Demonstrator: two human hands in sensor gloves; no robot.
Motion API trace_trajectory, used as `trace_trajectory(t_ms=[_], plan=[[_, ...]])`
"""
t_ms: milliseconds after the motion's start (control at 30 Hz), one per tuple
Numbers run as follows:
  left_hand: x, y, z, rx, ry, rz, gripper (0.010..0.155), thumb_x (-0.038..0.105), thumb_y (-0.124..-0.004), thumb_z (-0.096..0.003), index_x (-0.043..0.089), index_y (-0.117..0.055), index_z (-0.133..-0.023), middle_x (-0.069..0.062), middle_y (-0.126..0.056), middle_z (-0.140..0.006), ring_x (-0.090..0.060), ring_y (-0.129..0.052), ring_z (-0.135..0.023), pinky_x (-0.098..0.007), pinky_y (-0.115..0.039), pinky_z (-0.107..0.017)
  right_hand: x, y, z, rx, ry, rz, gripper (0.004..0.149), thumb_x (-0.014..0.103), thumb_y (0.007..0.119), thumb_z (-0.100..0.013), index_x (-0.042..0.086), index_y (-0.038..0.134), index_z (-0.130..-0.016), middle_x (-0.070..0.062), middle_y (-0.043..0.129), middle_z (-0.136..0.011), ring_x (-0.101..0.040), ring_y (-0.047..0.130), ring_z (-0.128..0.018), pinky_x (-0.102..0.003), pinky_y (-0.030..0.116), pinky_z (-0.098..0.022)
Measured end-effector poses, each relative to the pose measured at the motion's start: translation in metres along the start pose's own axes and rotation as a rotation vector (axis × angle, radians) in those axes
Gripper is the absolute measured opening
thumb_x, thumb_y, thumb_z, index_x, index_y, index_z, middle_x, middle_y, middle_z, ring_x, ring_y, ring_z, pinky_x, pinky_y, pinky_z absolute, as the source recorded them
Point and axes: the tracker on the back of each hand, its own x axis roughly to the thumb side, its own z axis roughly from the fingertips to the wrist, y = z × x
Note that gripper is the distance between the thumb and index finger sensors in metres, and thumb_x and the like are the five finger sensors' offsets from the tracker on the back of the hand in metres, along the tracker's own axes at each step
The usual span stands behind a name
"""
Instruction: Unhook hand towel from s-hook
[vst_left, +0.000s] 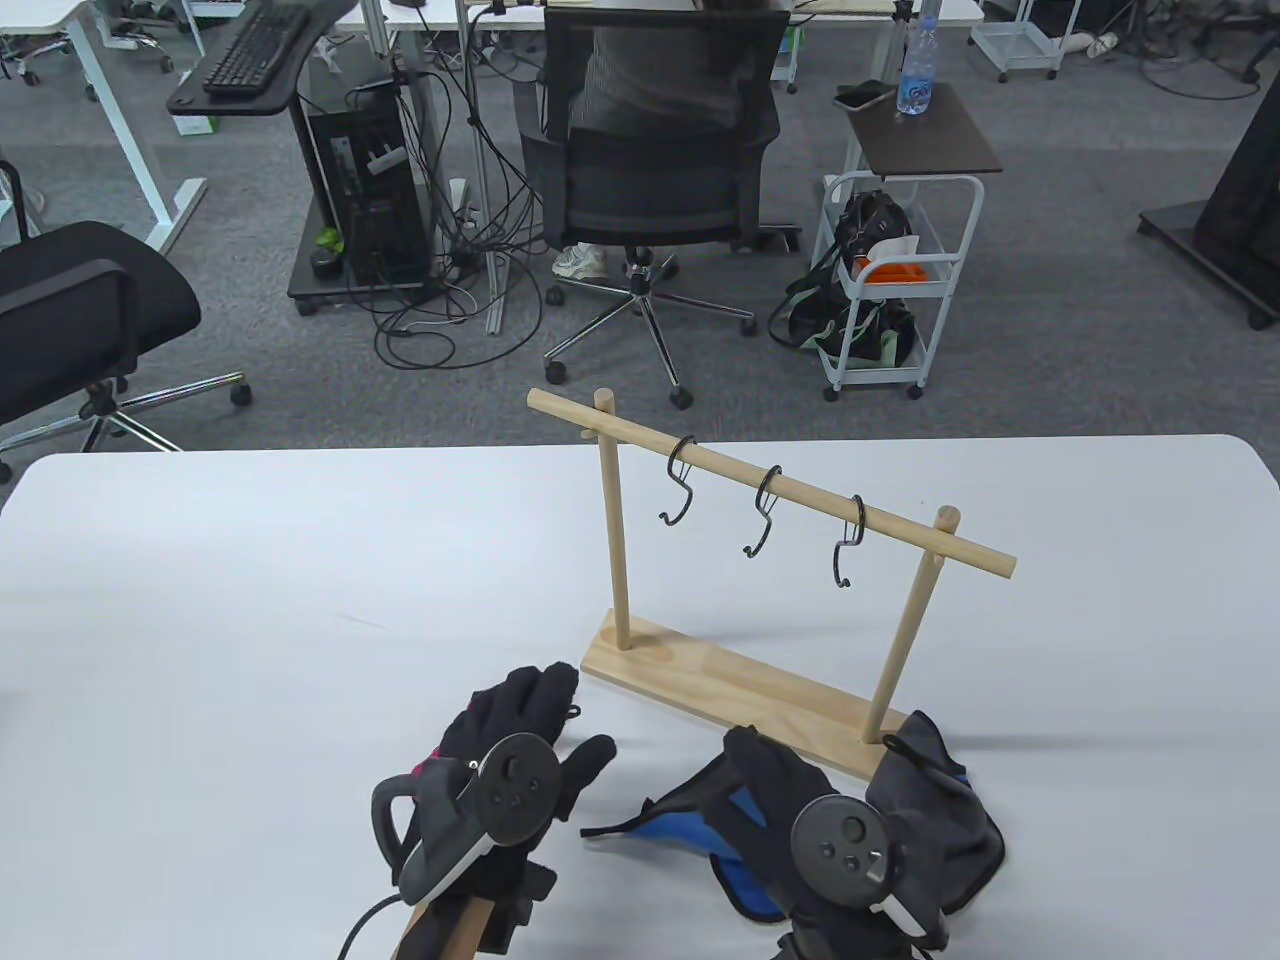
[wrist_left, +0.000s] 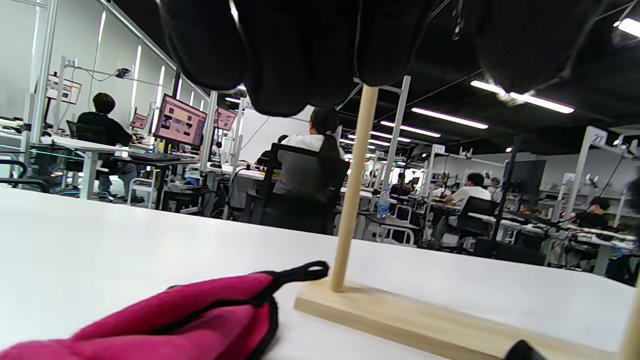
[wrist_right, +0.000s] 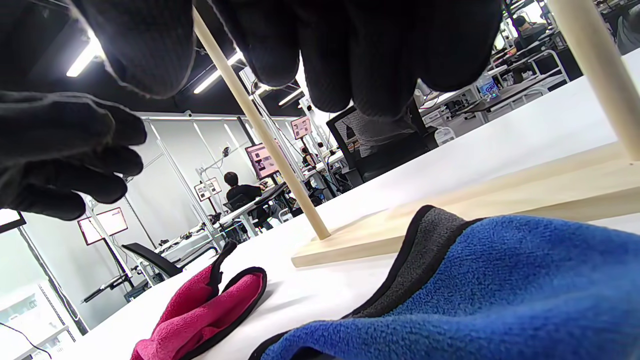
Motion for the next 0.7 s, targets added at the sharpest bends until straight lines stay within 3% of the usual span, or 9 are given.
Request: trace_trajectory(t_ms=[400, 700], plan=[[0.008, -0.017, 0.022, 0.054, -0.031, 0.131, 0.074, 0.068, -0.074, -0.0516, 0.030, -0.062, -0.114, -0.010, -0.072, -0.116, -0.039, -0.080, -0.101, -0.058, -0.068, -0.075, 0.002, 0.002, 0.001, -0.002, -0.005, 0.018, 0.067, 0.052, 0.072, -0.063, 0.013, 0.056, -0.115, -0.028, 0.065, -0.112, -0.050, 0.074, -0.096, -0.061, 0.063, -0.070], [0.010, -0.035, 0.025, 0.009, -0.058, 0.137, 0.074, 0.068, -0.073, -0.0517, 0.030, -0.061, -0.114, -0.010, -0.072, -0.116, -0.039, -0.080, -0.102, -0.059, -0.067, -0.075, 0.002, 0.002, 0.001, -0.008, -0.009, 0.027, 0.067, 0.052, 0.072, -0.063, 0.014, 0.055, -0.115, -0.028, 0.064, -0.113, -0.050, 0.073, -0.097, -0.061, 0.063, -0.070]])
